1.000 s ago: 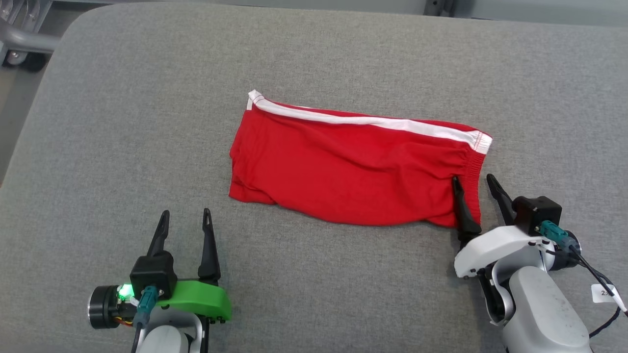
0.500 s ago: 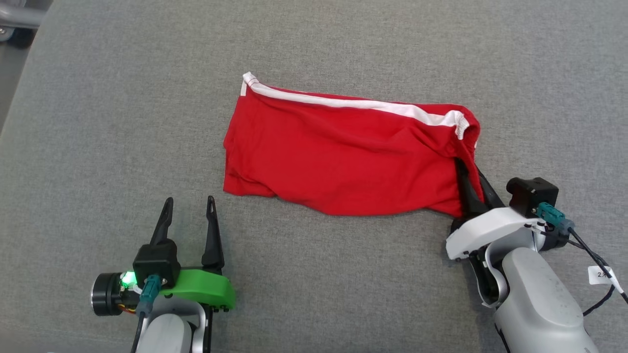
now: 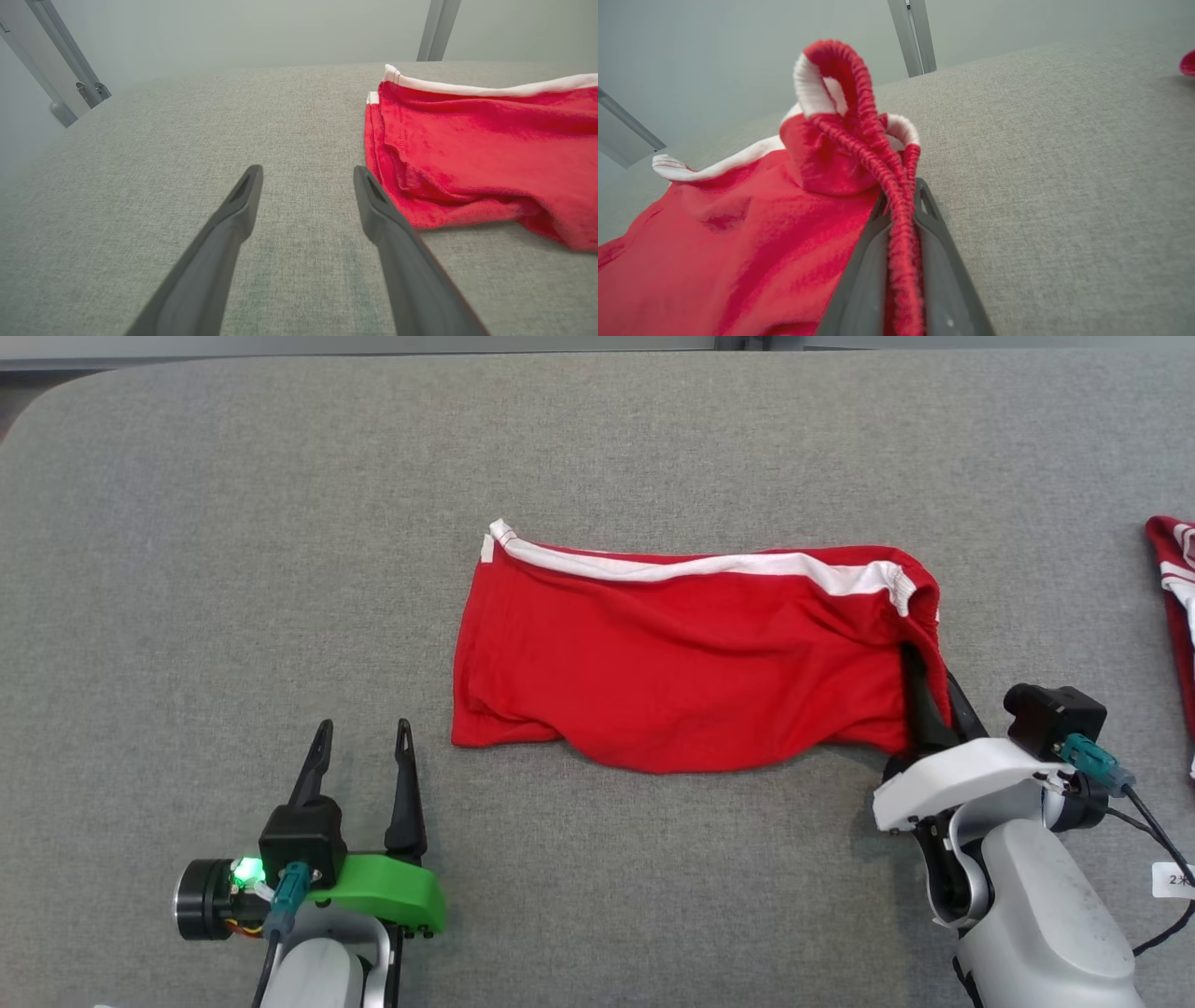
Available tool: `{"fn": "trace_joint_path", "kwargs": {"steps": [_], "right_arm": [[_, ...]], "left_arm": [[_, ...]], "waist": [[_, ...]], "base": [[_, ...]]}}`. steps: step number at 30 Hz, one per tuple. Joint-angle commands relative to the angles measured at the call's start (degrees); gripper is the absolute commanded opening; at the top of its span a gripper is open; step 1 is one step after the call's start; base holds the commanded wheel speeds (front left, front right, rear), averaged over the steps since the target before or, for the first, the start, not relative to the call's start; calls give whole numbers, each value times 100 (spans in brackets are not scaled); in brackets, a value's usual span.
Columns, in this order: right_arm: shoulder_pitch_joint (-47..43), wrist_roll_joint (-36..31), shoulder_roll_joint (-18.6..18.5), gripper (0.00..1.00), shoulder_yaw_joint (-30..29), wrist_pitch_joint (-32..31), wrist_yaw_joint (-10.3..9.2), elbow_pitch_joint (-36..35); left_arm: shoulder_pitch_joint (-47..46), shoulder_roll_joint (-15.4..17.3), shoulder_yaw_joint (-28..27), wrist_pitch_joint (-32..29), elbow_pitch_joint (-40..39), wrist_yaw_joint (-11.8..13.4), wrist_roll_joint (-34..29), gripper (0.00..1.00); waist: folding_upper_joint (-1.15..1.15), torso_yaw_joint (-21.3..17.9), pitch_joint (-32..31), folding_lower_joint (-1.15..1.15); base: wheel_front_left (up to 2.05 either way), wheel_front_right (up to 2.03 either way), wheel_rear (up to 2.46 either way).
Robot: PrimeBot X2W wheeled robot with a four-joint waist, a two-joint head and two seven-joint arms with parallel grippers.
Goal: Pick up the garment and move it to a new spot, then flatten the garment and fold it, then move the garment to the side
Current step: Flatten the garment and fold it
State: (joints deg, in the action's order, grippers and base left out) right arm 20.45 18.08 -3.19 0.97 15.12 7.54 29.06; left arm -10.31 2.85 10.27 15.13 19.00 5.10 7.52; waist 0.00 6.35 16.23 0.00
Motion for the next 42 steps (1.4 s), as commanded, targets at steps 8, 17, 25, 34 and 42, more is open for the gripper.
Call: {"fn": "trace_joint_path", "kwargs": {"steps": [8,17,25,34,42], "right_arm": [[137,735,-24,0,968,2,-7,-344],[499,1566,-164,0,1972,2,-7,-422],[928,1617,-199,0,2218,2,-7,216],[1181,1206,-92,100,1937,2,-7,586],[838,226,-45,100,947,2,-7,7]], "left_arm": [[64,13,223,-4,102,33,192,100],[199,12,430,-4,107,119,396,100],[241,12,703,-4,48,169,549,100],[298,11,808,-3,-17,263,614,100],[140,11,682,-4,-114,274,491,100]], "waist": [[0,157,-180,0],[0,887,-300,0],[0,1641,-273,0],[0,2038,-227,0],[0,1536,-229,0]], "base": [[0,0,0],[0,0,0],[0,0,0],[0,0,0],[0,0,0]]}}
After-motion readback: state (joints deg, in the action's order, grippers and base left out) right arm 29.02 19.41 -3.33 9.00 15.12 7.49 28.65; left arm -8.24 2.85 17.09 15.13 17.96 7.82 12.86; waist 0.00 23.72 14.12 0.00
